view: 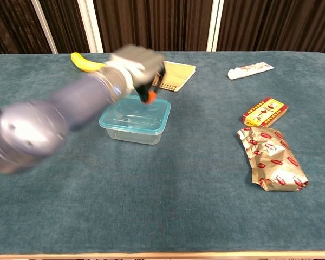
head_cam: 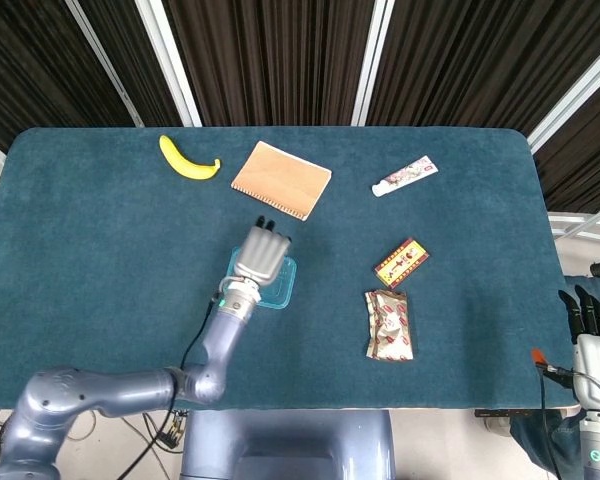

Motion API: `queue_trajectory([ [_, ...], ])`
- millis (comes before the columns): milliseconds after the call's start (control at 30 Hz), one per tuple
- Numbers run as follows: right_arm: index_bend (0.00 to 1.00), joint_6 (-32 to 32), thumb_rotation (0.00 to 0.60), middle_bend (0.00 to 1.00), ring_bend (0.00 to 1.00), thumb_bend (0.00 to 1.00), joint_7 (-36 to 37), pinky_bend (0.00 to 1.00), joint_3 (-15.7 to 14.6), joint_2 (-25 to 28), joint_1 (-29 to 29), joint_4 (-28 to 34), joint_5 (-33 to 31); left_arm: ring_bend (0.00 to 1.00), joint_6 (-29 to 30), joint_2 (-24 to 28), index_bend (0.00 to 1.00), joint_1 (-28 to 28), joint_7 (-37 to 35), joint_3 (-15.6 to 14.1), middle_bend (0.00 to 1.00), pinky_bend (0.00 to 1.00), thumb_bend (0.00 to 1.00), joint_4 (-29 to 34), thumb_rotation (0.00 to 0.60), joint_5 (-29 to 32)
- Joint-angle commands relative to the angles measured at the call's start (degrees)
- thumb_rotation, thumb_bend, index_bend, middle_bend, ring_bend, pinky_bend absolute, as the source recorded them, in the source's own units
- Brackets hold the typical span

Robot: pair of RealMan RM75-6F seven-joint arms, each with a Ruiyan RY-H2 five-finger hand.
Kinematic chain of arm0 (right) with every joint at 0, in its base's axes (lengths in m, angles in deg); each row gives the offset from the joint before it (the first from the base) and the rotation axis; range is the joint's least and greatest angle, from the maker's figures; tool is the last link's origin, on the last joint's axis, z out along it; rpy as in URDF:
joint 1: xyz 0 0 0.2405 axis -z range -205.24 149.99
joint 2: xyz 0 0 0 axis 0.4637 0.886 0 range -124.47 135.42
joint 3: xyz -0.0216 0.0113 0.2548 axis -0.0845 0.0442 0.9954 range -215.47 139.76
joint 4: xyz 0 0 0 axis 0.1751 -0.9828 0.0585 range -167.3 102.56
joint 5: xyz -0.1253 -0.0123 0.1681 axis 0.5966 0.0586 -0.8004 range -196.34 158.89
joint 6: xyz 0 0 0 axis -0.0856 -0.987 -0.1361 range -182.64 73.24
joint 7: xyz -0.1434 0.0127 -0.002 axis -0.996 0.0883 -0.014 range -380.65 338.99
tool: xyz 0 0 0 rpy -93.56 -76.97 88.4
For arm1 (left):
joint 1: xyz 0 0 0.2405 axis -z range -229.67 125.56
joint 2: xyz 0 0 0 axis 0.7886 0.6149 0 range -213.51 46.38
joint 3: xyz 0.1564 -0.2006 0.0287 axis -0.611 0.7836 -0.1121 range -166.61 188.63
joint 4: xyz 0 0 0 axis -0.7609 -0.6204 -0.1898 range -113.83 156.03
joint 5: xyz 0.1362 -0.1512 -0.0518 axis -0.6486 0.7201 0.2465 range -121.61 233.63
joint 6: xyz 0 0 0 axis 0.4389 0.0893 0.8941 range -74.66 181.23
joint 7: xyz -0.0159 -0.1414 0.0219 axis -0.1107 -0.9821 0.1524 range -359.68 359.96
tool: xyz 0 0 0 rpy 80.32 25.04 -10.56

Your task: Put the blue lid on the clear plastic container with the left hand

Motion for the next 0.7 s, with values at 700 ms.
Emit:
queue_trajectory([
  [700,0.10,0.0,0.600,0.03,0.04,0.29,-0.5,0.00,0.1,-0.2,0.0,-0.1,-0.4,0.25,-2.2,8.0,0.67,-5.8,-5.8,-4.8,0.56,0.18,0.49,4.0,0.600,-4.4],
])
